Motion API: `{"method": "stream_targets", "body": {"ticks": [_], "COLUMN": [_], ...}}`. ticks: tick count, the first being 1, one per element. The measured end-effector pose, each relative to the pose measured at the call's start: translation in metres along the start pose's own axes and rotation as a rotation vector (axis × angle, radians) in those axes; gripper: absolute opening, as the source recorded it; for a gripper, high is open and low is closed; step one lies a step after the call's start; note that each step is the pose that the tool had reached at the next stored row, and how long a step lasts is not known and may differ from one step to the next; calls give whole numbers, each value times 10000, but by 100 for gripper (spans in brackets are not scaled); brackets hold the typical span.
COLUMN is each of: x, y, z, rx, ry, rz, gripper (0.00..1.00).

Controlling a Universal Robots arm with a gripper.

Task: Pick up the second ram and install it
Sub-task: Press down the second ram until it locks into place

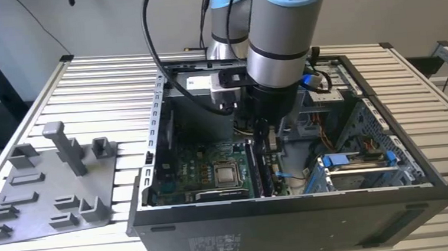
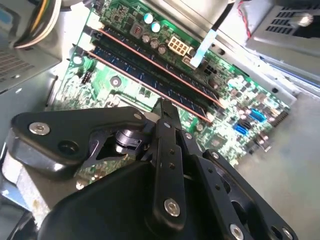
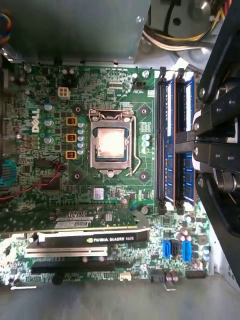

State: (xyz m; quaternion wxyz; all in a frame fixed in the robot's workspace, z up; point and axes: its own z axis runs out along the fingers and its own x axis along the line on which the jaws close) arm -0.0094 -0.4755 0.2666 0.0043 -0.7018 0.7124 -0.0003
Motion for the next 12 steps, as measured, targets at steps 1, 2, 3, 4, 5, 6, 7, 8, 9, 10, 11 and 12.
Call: {"method": "stream_targets", "body": {"ticks": [1,2,3,4,5,6,7,8,9,10,11,12], "x": [0,0,-1,-1,0,0,0,0,0,0,0,0], "y": [0,0,-1,-1,-1,0,0,0,0,0,0,0], "z": [-38,-43,-43,-43,-44,-45,-46,-46,-46,-47,-47,-48], "rx": [0,0,1,1,0,1,0,0,1,0,0,0], "ry": [1,-1,-2,-4,-2,-3,-1,-2,-3,-2,-3,-2], "rz": [0,-1,-1,-1,-1,0,0,-1,0,0,0,0], "gripper": [11,11,11,11,11,11,11,11,11,11,11,11]}}
